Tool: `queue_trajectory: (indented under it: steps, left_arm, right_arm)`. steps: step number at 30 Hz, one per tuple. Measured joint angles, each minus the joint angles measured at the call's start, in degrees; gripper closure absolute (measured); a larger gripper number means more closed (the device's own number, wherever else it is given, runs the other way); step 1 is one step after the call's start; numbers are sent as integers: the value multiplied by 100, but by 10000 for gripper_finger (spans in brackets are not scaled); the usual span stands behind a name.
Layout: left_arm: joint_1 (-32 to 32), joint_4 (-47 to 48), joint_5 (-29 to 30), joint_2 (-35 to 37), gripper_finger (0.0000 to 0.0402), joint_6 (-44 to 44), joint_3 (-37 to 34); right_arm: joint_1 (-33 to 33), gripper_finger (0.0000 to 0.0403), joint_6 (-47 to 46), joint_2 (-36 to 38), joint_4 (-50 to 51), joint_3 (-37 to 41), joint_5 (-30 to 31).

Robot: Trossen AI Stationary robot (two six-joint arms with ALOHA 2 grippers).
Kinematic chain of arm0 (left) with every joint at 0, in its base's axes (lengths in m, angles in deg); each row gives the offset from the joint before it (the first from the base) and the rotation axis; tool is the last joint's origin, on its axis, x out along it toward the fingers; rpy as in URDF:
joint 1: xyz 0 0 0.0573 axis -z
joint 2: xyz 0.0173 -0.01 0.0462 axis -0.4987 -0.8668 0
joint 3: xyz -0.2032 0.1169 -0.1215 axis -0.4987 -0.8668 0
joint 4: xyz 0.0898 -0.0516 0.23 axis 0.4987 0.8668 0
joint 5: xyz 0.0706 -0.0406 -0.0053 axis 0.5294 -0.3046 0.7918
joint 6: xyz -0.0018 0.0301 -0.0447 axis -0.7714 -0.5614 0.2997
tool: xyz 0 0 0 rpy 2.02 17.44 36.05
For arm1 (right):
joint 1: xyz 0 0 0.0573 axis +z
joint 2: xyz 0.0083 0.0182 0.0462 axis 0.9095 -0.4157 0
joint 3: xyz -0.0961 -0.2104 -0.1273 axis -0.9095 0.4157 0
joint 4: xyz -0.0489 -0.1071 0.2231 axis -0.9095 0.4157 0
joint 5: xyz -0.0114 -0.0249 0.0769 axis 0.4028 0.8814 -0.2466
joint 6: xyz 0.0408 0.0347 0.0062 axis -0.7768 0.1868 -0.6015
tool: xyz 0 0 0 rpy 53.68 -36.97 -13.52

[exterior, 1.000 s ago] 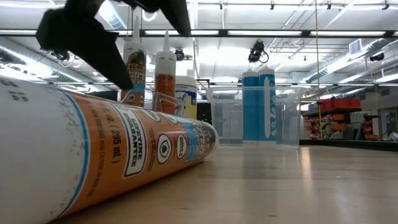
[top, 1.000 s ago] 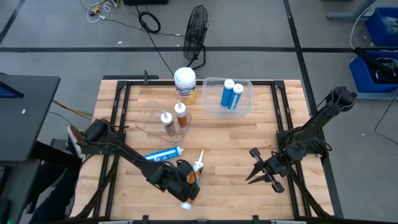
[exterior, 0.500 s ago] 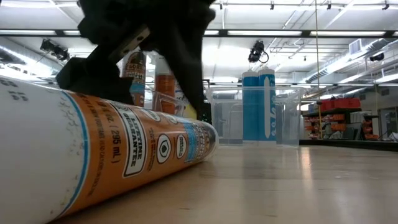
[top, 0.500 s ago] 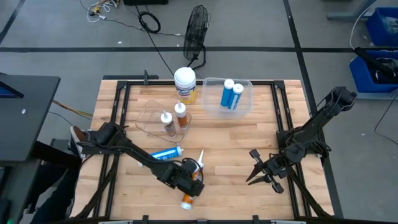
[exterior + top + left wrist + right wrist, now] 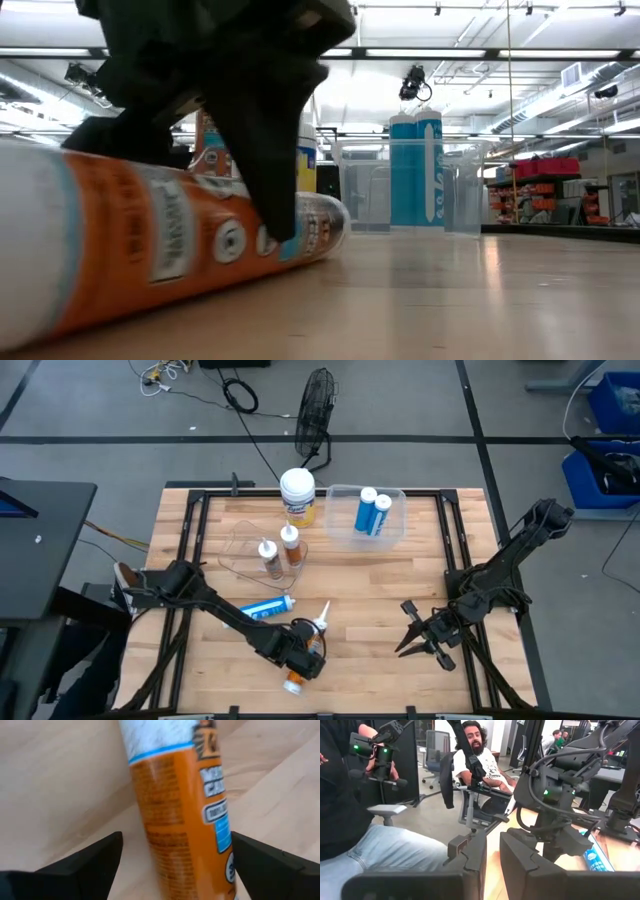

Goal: Pick & place silicon tubes, Sealant and Lysol wipes
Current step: Put the orange sealant into the left transparent bin

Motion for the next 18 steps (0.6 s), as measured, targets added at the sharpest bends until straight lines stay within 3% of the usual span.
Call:
queue_trajectory:
  steps: [4, 11, 18]
  left_arm:
    - [23, 41, -14, -80, 77, -38, 2]
    - [97, -23, 85, -126, 184, -164, 2]
    - [141, -352, 515, -151, 191, -345, -9]
  right_arm:
    - [0, 348, -2, 0, 65, 0, 0]
    - [-2, 348, -46, 0, 72, 57, 0]
    - [-4, 348, -50, 0, 69, 58, 1]
